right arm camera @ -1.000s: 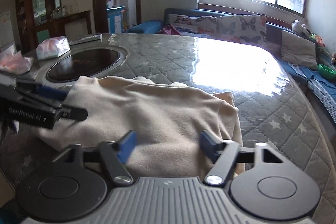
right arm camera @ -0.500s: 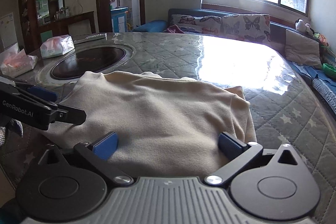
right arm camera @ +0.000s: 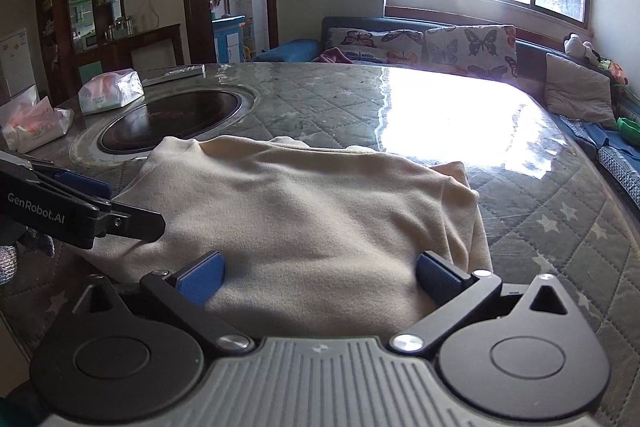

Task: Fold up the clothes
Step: 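Press the folded shirt flat with both grippers open, then withdraw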

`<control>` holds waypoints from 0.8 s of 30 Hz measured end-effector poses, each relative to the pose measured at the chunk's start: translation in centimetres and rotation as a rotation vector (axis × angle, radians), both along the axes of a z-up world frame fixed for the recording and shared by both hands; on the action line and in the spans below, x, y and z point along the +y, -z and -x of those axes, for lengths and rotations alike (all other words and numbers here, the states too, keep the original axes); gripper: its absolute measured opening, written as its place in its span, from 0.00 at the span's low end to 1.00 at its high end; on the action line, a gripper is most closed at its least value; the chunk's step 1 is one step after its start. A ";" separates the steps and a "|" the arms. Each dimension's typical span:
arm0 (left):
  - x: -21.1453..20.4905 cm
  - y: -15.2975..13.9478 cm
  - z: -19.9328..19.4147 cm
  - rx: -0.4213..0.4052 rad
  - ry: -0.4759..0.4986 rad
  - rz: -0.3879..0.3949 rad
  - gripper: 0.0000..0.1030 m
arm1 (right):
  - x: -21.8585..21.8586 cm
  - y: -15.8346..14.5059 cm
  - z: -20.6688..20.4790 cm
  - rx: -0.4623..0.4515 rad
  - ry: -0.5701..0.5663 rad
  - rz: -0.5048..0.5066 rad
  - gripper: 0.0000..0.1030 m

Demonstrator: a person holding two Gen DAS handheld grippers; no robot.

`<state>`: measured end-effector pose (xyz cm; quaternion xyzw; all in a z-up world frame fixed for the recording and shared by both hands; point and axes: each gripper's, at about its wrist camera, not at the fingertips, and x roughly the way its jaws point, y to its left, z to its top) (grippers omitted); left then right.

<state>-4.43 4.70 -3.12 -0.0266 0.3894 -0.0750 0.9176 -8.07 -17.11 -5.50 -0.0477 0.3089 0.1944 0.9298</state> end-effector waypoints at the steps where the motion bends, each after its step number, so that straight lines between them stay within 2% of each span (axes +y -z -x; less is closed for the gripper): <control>1: 0.0 0.0 0.0 0.000 0.001 -0.001 1.00 | 0.0 0.0 0.1 -0.005 0.000 0.000 1.00; 12: 0.1 0.0 0.4 0.004 -0.003 -0.004 1.00 | -0.2 0.0 0.3 -0.025 -0.005 -0.007 1.00; 24: 0.8 -0.2 1.1 0.012 -0.023 -0.012 1.00 | 0.1 -0.2 0.1 0.006 -0.020 0.021 1.00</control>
